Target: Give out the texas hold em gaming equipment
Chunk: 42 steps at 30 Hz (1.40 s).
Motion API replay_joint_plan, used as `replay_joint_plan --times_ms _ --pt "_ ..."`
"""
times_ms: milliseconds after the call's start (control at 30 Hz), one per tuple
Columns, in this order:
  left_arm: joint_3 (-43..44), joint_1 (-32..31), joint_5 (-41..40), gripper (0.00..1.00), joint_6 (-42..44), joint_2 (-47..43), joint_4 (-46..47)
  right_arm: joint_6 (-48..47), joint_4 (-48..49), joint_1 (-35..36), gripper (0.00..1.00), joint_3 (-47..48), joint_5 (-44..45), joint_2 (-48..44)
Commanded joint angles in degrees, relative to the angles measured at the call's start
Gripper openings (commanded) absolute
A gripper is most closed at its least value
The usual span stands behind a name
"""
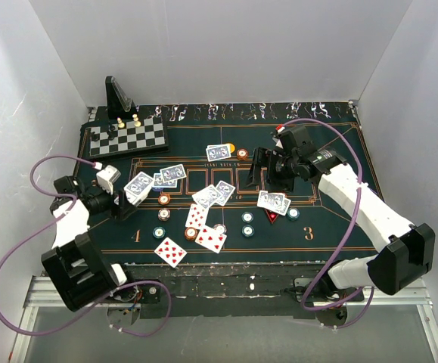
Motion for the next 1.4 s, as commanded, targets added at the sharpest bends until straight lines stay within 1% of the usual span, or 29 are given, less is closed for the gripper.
replay_joint_plan --times_ms 0,67,167,300,400,433,467,500,533,567,600,633,767,933,1067,1133,1233,1333,1367 --pt "2.4 0.2 1.5 0.03 15.8 3.5 -10.2 0.9 1.9 -0.3 0.96 -0.6 -1.1 -1.0" --pt "1.1 0.1 0.7 0.04 20.0 4.0 -11.3 1.1 2.2 -0.3 0.96 -0.8 -1.2 -0.9" --pt "-1.4 0.2 0.4 0.08 24.2 2.2 -11.0 1.1 2.3 -0.3 0.96 -0.7 -1.3 -0.8" --pt "-2.0 0.2 1.0 0.12 26.0 3.1 -10.8 1.3 2.3 -0.3 0.96 -0.4 -1.5 -0.5" --pt "-1.3 0.1 0.8 0.2 26.1 5.1 -11.2 1.4 2.3 -0.3 0.97 -0.4 -1.6 -0.6" --pt "-1.2 0.1 0.6 0.27 26.3 5.6 -11.4 1.4 2.3 -0.2 0.97 -0.4 -1.5 -0.6" --pt "-1.2 0.3 0.7 0.44 26.3 5.9 -11.3 1.4 2.2 -0.3 0.97 -0.4 -1.5 -0.7" --pt "-1.2 0.6 0.6 0.59 26.5 5.9 -11.3 1.4 2.1 -0.3 0.97 -0.5 -1.4 -0.8" --pt "-1.3 0.7 0.6 0.62 27.2 5.8 -11.5 1.4 1.9 -0.3 0.97 -0.4 -1.3 -0.8" --pt "-1.8 0.8 0.4 0.63 27.5 5.4 -11.5 1.4 1.9 -0.3 0.97 -0.5 -1.2 -1.0" --pt "-2.0 0.9 0.2 0.75 27.5 5.1 -11.3 1.3 1.9 -0.3 0.97 -0.5 -1.1 -1.1" --pt "-2.4 1.2 0.0 0.98 28.3 4.7 -11.6 1.3 1.8 -0.3 0.97 -0.5 -1.1 -1.1" --pt "-2.4 2.2 -0.3 0.98 30.5 4.2 -13.4 1.2 1.8 -0.4 0.97 -0.3 -1.4 -1.1" --pt "0.5 3.5 1.0 0.98 31.4 4.3 -16.7 1.1 1.7 -0.4 0.97 0.0 -1.5 -1.1" --pt "6.6 4.0 3.9 0.98 31.8 4.6 -23.8 0.7 1.6 -0.4 0.98 0.0 -1.5 -1.5" --pt "10.7 4.0 5.3 0.98 30.6 5.1 -27.7 0.5 1.6 -0.4 0.98 0.0 -1.4 -1.7" --pt "17.3 4.0 6.9 0.98 25.7 6.5 -32.4 0.2 1.6 -0.4 0.98 0.0 -1.2 -2.0" --pt "23.1 4.0 7.6 0.98 24.0 7.8 -39.8 -0.2 1.7 -0.6 0.98 -0.3 -1.3 -2.9" --pt "24.3 4.1 7.2 0.98 20.8 7.7 -40.4 -0.3 1.7 -0.7 0.98 -0.4 -1.5 -3.1"
